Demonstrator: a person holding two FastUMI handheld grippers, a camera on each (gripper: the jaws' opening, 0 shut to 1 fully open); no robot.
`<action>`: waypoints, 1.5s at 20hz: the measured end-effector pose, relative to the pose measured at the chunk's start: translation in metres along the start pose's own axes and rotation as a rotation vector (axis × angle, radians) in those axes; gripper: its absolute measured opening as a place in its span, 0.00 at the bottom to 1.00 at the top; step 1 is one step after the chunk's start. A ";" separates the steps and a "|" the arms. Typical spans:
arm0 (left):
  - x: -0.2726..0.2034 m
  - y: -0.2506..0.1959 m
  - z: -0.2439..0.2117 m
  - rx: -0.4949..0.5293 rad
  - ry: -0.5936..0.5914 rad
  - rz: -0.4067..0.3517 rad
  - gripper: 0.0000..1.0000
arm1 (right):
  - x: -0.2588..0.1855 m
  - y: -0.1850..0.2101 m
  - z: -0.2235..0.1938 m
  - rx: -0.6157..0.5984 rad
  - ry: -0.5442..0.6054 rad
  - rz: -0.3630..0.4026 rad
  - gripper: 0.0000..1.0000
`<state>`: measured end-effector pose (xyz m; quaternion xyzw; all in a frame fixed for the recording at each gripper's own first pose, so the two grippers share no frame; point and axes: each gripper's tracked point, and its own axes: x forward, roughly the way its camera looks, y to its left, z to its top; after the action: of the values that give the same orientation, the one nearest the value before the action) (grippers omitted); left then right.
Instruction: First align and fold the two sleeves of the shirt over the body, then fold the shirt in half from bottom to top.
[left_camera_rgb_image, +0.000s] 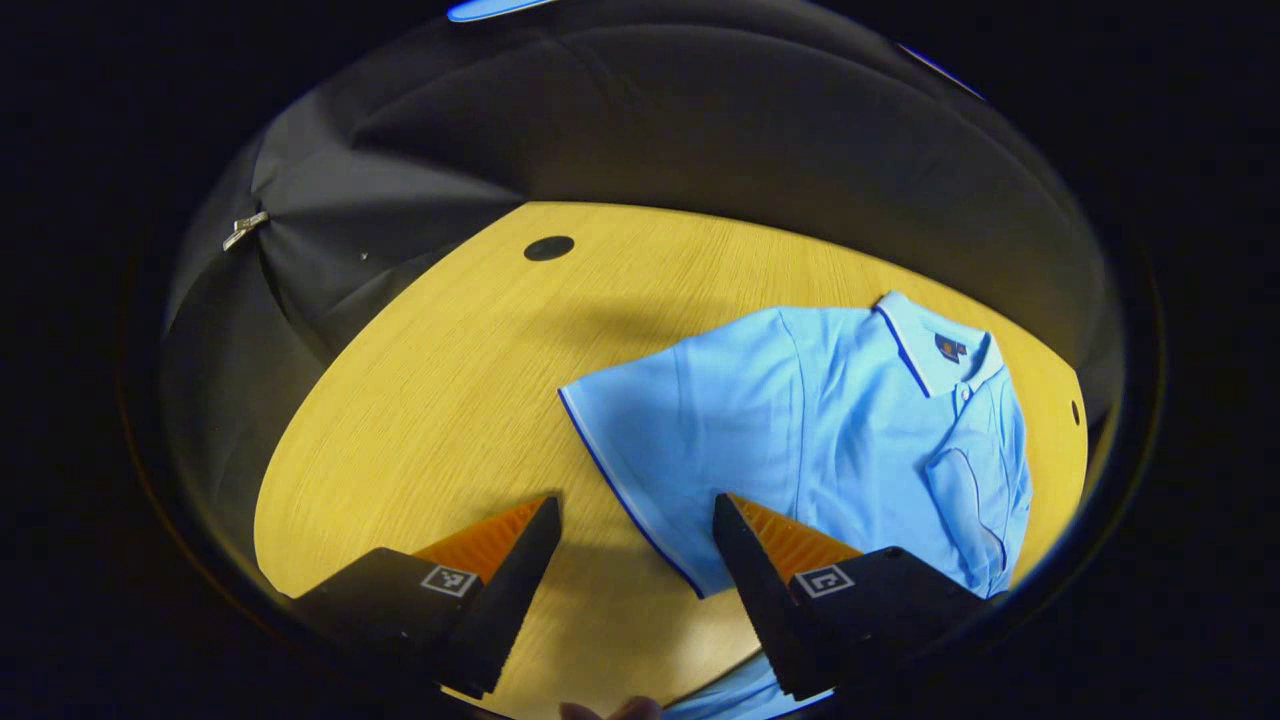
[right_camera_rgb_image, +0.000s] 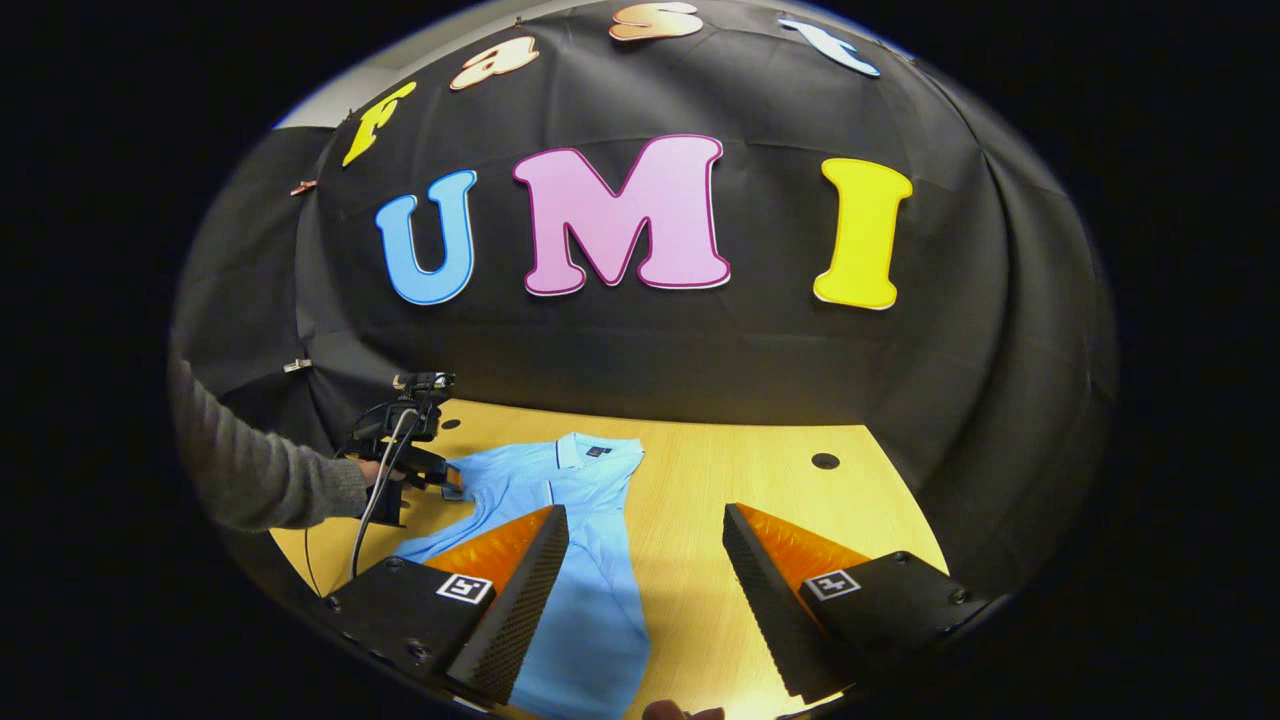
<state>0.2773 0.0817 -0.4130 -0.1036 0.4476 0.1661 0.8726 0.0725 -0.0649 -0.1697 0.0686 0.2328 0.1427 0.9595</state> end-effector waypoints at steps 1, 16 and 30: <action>-0.001 -0.001 -0.001 -0.012 0.011 -0.007 0.98 | 0.000 -0.003 -0.001 0.004 0.001 -0.004 0.97; -0.009 -0.029 -0.003 0.015 0.029 -0.133 0.06 | -0.011 -0.016 -0.024 0.031 0.052 0.001 0.97; -0.078 -0.141 0.033 0.185 -0.199 -0.372 0.06 | -0.022 -0.019 -0.037 0.058 0.075 0.001 0.97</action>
<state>0.3140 -0.0529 -0.3259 -0.0871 0.3460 -0.0297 0.9337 0.0413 -0.0875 -0.1968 0.0914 0.2725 0.1388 0.9477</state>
